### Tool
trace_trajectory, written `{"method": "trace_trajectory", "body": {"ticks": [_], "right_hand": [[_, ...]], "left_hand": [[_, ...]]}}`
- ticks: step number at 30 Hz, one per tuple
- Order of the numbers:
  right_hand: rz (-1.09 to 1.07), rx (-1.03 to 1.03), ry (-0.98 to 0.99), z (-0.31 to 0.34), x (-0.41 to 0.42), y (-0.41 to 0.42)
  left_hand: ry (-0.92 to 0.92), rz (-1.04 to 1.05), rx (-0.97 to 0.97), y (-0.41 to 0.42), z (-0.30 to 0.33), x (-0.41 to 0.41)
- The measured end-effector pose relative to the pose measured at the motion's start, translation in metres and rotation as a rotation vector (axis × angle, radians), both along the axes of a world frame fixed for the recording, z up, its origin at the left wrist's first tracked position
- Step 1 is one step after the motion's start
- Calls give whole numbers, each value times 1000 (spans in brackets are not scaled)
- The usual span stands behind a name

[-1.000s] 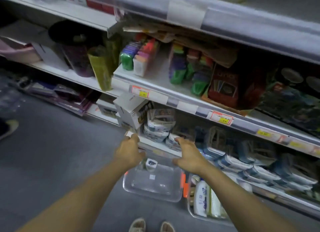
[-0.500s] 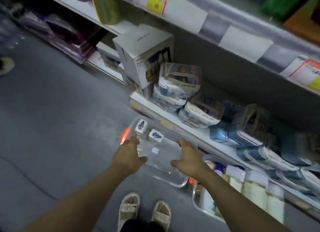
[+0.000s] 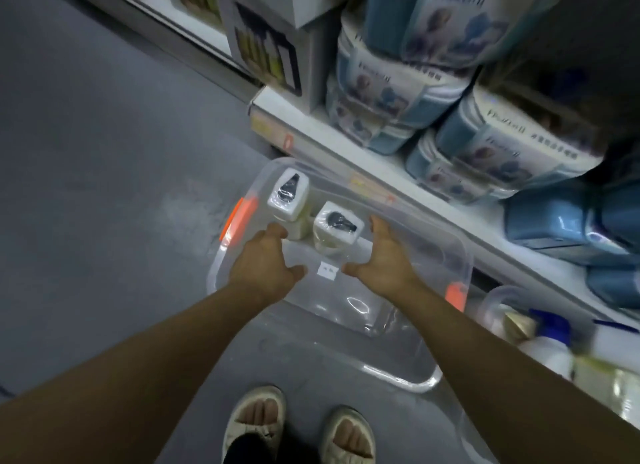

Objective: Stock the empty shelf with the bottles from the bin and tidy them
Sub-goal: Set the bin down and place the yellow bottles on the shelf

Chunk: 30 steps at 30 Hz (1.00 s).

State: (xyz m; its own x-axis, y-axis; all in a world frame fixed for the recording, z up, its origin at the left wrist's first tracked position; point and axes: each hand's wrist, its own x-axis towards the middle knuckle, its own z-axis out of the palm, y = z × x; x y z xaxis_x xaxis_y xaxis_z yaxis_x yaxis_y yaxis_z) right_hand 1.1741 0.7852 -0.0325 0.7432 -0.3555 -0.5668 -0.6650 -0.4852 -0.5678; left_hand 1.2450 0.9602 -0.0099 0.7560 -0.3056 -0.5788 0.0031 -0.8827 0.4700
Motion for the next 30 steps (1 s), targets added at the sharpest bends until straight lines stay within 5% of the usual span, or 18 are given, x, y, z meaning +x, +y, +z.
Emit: {"method": "trace_trajectory", "body": {"ticks": [13, 23, 30], "right_hand": [[-419, 309, -452, -101, 28, 12], [-584, 392, -449, -64, 23, -15], [-510, 349, -406, -4, 31, -17]], "left_hand": [[-16, -45, -65, -4, -96, 9], [-6, -16, -170, -9, -86, 4], [41, -20, -281, -4, -42, -9]]}}
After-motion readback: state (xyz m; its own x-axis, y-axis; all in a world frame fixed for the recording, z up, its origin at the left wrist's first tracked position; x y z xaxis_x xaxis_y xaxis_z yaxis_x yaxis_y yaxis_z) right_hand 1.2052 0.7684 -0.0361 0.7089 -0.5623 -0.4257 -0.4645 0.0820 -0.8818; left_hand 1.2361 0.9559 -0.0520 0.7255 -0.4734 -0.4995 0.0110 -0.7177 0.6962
